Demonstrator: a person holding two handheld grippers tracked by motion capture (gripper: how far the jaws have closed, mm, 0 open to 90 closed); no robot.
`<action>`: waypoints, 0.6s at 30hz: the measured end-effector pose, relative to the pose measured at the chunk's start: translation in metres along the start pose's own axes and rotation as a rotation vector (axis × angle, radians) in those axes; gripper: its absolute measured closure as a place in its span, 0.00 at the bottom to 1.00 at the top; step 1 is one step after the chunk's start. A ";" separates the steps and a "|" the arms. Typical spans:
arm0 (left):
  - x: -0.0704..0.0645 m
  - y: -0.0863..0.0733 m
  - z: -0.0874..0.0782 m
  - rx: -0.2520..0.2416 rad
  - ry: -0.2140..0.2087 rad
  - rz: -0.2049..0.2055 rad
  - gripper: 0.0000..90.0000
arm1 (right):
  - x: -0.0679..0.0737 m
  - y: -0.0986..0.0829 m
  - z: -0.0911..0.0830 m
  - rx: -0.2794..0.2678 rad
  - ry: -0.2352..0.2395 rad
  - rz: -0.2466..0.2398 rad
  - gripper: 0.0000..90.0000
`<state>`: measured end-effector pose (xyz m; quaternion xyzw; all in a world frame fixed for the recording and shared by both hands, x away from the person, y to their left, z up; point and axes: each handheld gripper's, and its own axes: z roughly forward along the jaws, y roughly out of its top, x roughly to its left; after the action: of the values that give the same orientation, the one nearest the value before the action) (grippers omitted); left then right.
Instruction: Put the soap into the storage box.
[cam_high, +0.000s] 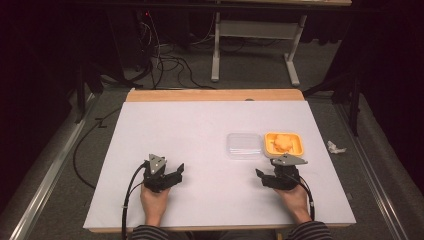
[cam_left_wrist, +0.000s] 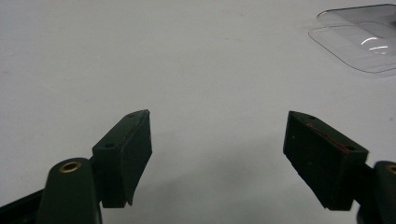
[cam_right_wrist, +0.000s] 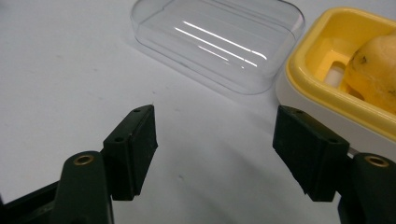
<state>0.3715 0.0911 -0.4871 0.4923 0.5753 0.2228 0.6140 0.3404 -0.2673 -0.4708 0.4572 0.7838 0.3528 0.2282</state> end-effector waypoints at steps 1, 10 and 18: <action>0.000 0.000 0.000 0.001 -0.002 0.006 0.27 | 0.000 0.000 0.001 0.007 -0.004 -0.005 0.34; -0.001 0.000 -0.001 -0.001 -0.008 0.006 0.27 | 0.006 -0.001 0.007 -0.018 -0.001 -0.009 0.34; -0.001 0.000 -0.001 -0.001 -0.010 0.007 0.27 | 0.010 -0.002 0.009 -0.017 -0.009 -0.035 0.34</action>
<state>0.3702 0.0909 -0.4870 0.4953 0.5703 0.2226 0.6164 0.3412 -0.2562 -0.4786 0.4432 0.7875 0.3535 0.2419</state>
